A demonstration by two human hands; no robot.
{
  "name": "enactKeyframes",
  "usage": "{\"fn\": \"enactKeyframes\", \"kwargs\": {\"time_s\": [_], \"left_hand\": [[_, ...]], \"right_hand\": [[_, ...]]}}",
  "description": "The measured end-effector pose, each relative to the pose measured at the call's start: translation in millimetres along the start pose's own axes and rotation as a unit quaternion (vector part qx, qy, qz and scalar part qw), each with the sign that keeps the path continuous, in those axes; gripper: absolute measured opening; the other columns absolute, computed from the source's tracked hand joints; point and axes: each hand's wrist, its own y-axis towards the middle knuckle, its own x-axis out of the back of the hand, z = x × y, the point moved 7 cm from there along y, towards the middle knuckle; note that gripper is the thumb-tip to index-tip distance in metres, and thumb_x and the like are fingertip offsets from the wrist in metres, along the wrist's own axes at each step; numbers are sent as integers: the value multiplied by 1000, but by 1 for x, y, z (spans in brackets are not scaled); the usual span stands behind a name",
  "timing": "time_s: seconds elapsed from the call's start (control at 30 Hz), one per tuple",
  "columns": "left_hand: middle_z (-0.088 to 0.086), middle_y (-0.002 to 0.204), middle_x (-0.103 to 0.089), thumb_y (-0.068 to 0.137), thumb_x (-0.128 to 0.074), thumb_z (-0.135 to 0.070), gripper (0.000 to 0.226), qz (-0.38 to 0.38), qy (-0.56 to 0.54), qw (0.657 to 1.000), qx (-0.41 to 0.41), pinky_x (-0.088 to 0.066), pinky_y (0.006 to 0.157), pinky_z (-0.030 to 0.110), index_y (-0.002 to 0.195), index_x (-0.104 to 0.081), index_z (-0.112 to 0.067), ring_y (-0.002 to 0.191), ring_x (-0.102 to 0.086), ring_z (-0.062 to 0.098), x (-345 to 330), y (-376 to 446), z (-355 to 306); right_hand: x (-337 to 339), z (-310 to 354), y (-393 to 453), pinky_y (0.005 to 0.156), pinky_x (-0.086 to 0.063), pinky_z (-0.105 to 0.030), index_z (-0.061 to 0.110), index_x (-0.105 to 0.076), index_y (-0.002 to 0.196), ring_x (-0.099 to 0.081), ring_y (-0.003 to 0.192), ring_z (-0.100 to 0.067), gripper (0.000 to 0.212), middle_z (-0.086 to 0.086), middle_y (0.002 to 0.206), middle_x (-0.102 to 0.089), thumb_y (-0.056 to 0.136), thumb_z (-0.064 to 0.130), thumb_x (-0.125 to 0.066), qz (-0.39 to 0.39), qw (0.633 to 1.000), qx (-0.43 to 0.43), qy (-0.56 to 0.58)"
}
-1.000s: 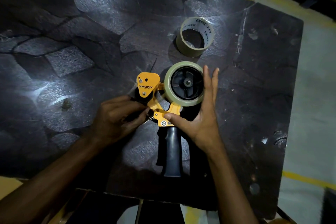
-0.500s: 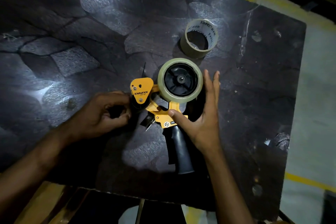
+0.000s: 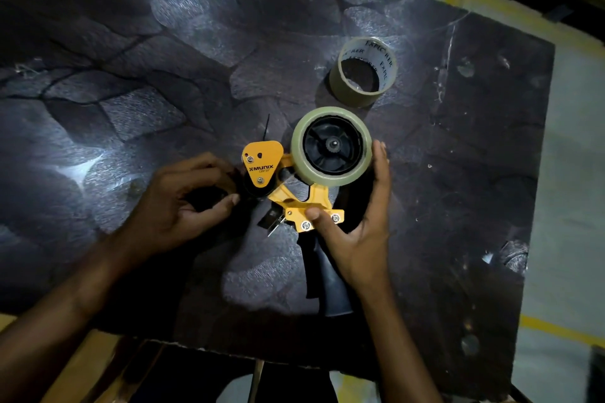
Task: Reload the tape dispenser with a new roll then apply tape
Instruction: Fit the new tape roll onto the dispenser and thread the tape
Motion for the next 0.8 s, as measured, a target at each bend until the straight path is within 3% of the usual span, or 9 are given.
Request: {"fn": "enactKeyframes", "kwargs": {"time_s": [0.07,0.23,0.43,0.6,0.8], "left_hand": [[6,98,-76,91,-77,-15,14,-36,-1,999,8,-55,83,26,87,-79,-2,93,-73,12,5,-2,0],[-4,93,-77,93,-74,-21,14,-80,-1,995,58,-56,80,25,91,-78,-9,87,-72,5,7,-4,4],[-11,92,-76,94,-69,-29,15,-94,-2,988,126,-54,81,32,92,-77,-17,86,-71,4,9,-16,16],[3,92,-78,96,-76,-19,5,-155,-34,969,192,-59,81,44,95,-79,-14,86,-74,22,32,-38,30],[-6,99,-80,99,-72,-26,7,-125,-15,975,182,-60,89,41,100,-79,-23,94,-76,13,38,-29,31]], "right_hand": [[-2,-2,-1,133,-21,-55,38,-8,165,-13,167,-20,122,-3,179,-17,73,66,-82,17,1000,-9,7],[-12,-4,-9,136,-13,-41,33,1,170,-4,165,-4,131,9,180,-6,72,54,-83,-2,997,-77,32],[-31,3,-16,135,-8,-55,57,7,162,3,166,-9,122,15,180,-4,72,63,-75,-45,987,-148,49],[-36,7,-17,134,-5,-57,52,5,164,4,167,-9,119,15,180,-7,76,62,-74,-64,986,-145,48],[-38,10,-18,135,-6,-56,52,5,164,3,167,-10,121,17,179,-5,75,63,-76,-67,985,-148,65]]}}
